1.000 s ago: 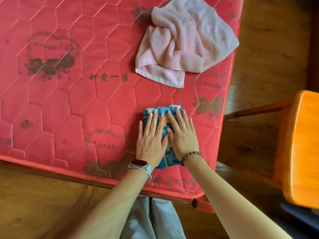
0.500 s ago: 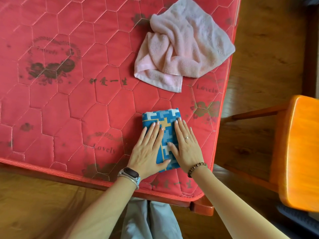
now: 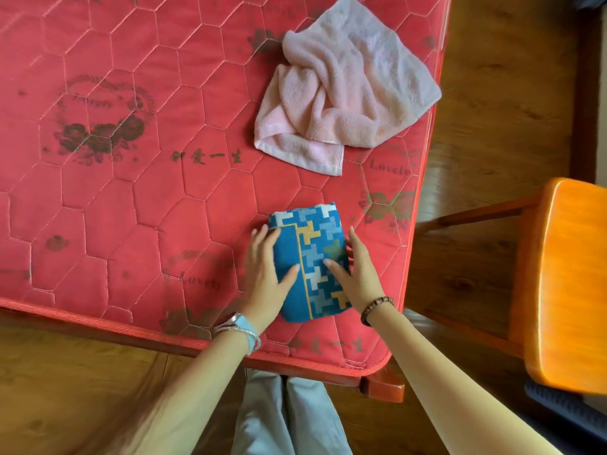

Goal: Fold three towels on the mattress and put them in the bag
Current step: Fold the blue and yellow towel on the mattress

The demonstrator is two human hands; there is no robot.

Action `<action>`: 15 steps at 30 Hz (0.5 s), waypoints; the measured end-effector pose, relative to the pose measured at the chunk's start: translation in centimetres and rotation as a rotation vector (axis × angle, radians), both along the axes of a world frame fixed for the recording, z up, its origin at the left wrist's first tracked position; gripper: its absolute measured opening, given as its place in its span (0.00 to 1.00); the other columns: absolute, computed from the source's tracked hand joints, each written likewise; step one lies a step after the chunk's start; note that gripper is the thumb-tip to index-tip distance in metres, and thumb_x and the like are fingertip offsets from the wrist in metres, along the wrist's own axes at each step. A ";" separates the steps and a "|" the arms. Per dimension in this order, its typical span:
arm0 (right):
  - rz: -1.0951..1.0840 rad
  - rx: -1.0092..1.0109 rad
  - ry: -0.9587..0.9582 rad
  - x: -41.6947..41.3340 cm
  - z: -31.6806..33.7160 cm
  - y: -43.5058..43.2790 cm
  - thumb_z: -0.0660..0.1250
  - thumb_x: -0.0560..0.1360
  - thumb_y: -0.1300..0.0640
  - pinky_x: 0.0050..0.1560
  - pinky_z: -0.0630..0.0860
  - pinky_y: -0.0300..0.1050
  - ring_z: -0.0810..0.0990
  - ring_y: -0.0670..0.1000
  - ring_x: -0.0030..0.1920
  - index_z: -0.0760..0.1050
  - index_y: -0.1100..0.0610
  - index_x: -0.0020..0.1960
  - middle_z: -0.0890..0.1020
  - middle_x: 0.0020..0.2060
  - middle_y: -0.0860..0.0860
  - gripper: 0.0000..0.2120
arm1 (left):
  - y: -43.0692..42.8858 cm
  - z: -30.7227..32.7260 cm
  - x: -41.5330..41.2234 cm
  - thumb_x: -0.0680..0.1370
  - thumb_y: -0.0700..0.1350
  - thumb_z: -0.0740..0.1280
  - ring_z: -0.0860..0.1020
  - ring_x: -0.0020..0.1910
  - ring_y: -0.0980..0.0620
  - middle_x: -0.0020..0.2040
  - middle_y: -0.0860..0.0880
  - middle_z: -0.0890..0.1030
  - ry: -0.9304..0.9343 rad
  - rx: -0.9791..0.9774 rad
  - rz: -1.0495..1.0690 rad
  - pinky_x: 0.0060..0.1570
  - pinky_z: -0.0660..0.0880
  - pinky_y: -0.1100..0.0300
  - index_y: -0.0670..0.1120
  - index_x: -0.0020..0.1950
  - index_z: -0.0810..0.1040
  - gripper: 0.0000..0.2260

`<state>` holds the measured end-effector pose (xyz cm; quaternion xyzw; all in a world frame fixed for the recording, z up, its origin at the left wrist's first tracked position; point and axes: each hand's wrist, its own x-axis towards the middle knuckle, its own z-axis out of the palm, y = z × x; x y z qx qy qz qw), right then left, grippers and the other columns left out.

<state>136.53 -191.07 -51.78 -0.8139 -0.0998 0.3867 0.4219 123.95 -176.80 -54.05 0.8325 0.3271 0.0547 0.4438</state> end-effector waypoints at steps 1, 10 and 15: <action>-0.064 -0.018 0.036 0.1 0.1 0.2 0.69 0.77 0.55 0.67 0.71 0.46 0.69 0.47 0.67 0.53 0.55 0.78 0.68 0.69 0.50 0.36 | 0.0 -0.1 0.1 0.74 0.51 0.70 0.64 0.73 0.48 0.74 0.43 0.67 -0.014 -0.110 0.133 0.74 0.60 0.53 0.43 0.74 0.66 0.31; -0.088 -0.191 0.203 1.5 0.0 2.0 0.63 0.78 0.43 0.39 0.74 0.41 0.78 0.51 0.47 0.69 0.57 0.54 0.77 0.46 0.50 0.17 | -0.3 0.3 1.4 0.77 0.53 0.72 0.82 0.56 0.48 0.59 0.45 0.83 0.180 -0.771 0.462 0.58 0.78 0.51 0.44 0.65 0.76 0.21; -0.069 -0.154 0.217 1.5 0.7 2.3 0.60 0.79 0.43 0.40 0.75 0.41 0.78 0.49 0.44 0.69 0.55 0.51 0.76 0.43 0.48 0.14 | -0.1 1.9 1.7 0.79 0.48 0.70 0.84 0.49 0.51 0.55 0.45 0.85 0.093 -0.938 0.521 0.49 0.80 0.56 0.45 0.59 0.78 0.12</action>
